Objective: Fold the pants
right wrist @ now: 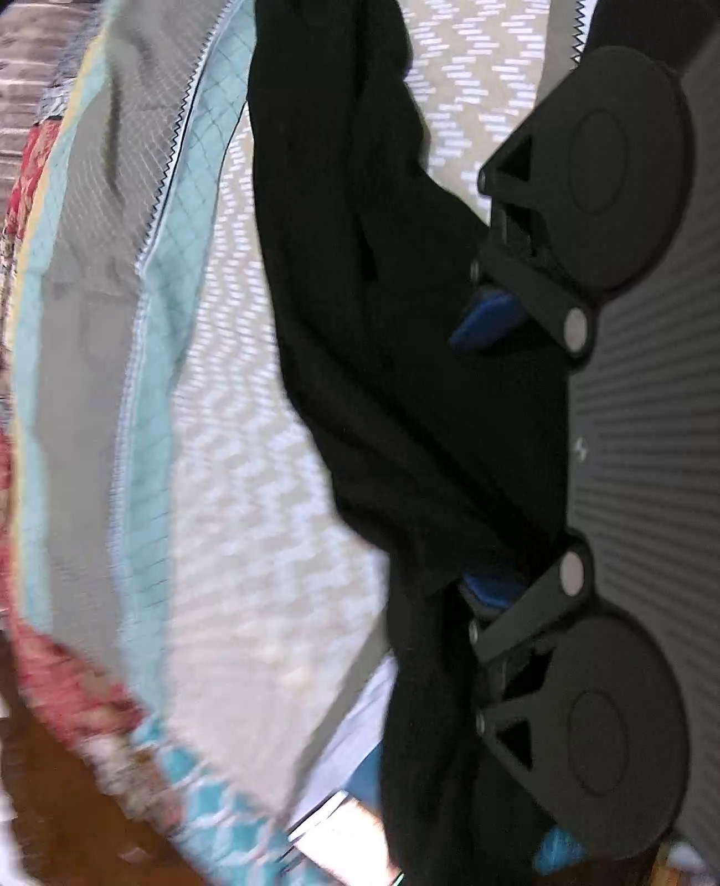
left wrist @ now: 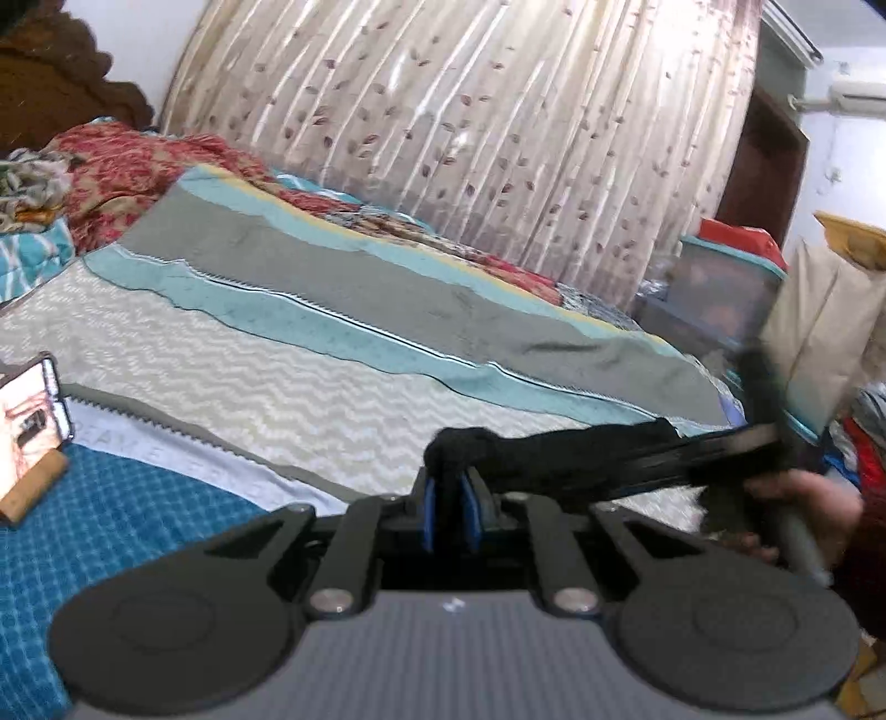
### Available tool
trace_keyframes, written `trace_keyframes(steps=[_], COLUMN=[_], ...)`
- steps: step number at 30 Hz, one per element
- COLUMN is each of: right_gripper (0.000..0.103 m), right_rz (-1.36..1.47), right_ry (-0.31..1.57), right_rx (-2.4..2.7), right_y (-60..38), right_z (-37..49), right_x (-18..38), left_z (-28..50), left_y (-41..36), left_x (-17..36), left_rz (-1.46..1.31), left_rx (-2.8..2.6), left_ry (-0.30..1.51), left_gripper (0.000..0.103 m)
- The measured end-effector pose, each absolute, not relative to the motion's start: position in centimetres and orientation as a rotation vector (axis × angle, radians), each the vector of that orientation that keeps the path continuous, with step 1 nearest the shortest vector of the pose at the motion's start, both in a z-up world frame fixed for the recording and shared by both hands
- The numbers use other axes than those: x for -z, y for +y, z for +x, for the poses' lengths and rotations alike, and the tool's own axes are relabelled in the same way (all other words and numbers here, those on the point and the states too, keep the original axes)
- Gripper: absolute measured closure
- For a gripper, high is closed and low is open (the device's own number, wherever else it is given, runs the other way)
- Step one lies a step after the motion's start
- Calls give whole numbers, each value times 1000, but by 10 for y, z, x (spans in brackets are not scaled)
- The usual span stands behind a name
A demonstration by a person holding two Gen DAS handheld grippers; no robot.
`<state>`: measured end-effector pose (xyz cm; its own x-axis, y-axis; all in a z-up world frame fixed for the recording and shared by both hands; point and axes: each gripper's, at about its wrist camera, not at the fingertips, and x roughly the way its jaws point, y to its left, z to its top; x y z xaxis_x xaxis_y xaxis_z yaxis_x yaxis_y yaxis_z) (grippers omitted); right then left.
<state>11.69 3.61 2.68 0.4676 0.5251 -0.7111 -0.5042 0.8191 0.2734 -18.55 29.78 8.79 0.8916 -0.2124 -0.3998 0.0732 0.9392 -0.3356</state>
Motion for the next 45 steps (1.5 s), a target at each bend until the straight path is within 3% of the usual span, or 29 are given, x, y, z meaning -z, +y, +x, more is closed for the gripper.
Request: trace_keyframes(steps=[6, 11, 13, 17, 21, 25, 26, 27, 28, 29, 31, 37, 45], right_gripper=[13, 16, 17, 17, 17, 17, 17, 17, 17, 17, 20, 46, 46], right_rz=[461, 657, 657, 619, 592, 591, 592, 589, 582, 570, 523, 348, 349], right_ry=[949, 872, 861, 856, 900, 909, 901, 889, 874, 858, 827, 737, 777], right_rx=[-643, -461, -432, -444, -449, -422, -413, -402, -386, -362, -306, -57, 202], right_y=[-40, -103, -105, -95, -111, -126, -131, -137, -143, -150, -164, -198, -215], right_z=[152, 188, 193, 191, 188, 185, 185, 185, 186, 189, 200, 276, 401], right_x=[-37, -40, -42, -37, -22, -18, -21, -23, -28, -35, -48, -74, -31], left_z=[-181, -166, -159, -154, -154, -142, -137, -130, -122, -118, -124, -149, -129], left_y=[301, 316, 311, 277, 231, 180, 171, 167, 163, 164, 178, 203, 218], left_x=[-90, -92, -95, -98, -91, -67, -58, -49, -38, -32, -34, -52, -41], left_rz=[-232, -282, -272, -197, -34, 131, 183, 235, 288, 302, 256, 213, 118], left_rx=[58, -11, -13, 104, 274, 386, 378, 357, 330, 319, 331, 323, 248], left_ry=[411, 442, 456, 487, 504, 587, 606, 634, 680, 714, 690, 605, 716], left_gripper=[94, 94, 86, 44, 16, 16, 27, 58, 80, 89, 89, 89, 85])
